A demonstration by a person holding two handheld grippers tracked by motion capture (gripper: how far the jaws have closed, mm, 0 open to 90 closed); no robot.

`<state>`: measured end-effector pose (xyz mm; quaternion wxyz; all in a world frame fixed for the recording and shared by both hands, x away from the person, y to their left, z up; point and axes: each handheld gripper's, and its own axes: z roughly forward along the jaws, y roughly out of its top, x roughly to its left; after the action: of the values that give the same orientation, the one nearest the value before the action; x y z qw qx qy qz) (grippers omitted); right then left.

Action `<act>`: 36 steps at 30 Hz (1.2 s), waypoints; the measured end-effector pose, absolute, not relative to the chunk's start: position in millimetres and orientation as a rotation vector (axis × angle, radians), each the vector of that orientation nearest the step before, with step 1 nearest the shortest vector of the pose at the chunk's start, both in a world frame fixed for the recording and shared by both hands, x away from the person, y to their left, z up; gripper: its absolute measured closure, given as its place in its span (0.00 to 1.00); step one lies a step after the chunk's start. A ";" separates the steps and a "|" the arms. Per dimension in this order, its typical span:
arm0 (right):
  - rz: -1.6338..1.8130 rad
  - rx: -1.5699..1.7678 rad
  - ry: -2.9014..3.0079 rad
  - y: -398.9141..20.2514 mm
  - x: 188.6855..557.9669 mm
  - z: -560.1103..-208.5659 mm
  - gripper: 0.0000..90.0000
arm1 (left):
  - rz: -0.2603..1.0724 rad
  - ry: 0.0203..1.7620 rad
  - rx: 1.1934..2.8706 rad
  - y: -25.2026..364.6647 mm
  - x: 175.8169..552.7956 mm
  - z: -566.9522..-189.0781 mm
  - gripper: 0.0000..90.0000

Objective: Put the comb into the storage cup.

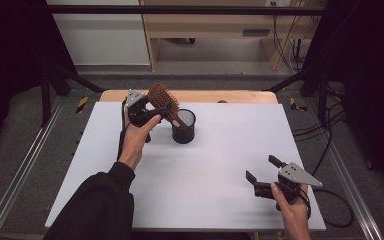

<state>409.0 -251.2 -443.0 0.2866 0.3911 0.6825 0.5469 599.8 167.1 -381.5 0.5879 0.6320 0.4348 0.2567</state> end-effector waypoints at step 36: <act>1.454 1.042 1.832 -249.6 410.0 -444.2 0.03 | 0.599 0.997 1.494 180.2 574.7 -385.1 0.05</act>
<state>410.0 -249.6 -444.2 0.2864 0.3900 0.6856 0.5440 574.7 180.2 -385.1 0.5845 0.6401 0.4274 0.2567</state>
